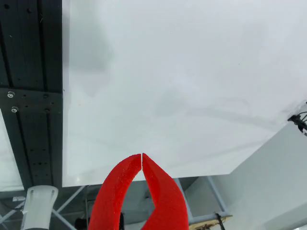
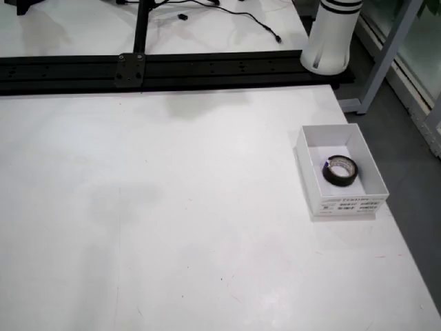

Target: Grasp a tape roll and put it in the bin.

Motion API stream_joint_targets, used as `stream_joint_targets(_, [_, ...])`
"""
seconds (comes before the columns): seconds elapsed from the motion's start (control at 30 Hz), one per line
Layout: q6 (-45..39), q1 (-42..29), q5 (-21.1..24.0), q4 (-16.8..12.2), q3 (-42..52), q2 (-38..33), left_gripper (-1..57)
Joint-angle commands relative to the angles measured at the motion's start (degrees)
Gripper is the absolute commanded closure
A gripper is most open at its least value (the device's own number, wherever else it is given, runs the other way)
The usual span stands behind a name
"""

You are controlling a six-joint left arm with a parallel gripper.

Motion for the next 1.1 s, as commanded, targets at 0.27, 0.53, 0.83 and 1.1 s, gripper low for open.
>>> stream_joint_targets(0.27, [0.0,2.2,0.0,-0.4,0.0,0.0,56.8])
stream_joint_targets(0.53, [0.0,4.1,0.0,-0.1,0.0,0.0,56.8])
stream_joint_targets(0.83, [0.0,9.4,0.0,0.2,0.0,0.0,56.8])
stream_joint_targets(1.1, [0.0,11.7,0.0,0.5,0.0,-0.1,56.8])
